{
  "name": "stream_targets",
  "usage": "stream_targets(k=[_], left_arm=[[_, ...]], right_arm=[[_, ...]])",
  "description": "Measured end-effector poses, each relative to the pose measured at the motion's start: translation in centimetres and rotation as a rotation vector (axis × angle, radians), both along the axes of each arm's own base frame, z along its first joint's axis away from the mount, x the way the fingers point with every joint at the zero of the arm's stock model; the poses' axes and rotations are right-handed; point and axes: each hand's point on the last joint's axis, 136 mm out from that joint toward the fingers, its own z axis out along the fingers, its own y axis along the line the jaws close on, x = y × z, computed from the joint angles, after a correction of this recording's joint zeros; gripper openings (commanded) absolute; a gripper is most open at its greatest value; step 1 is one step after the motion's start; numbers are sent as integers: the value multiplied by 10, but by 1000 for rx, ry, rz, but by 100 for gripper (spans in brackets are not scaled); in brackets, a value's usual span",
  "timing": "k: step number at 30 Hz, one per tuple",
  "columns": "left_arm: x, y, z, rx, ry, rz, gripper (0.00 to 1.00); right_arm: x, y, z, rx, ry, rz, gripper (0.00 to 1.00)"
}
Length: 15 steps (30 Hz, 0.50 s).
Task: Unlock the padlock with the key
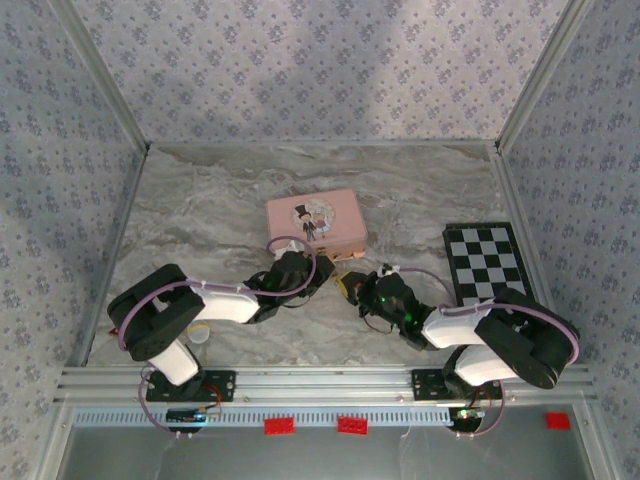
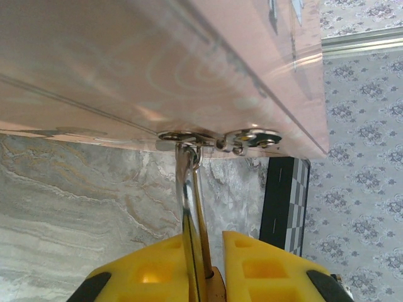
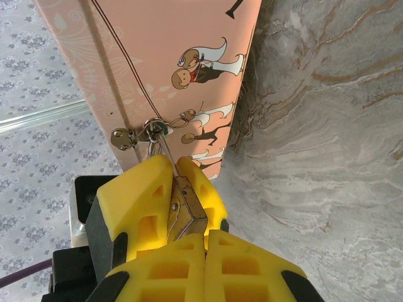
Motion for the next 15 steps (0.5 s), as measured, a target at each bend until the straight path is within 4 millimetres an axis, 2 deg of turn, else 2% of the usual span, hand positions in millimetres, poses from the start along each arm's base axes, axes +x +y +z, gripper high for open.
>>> stream_targets(k=[15], left_arm=[[0, -2, 2, -1, -9, 4, 0]], right_arm=[[6, 3, 3, 14, -3, 19, 0]])
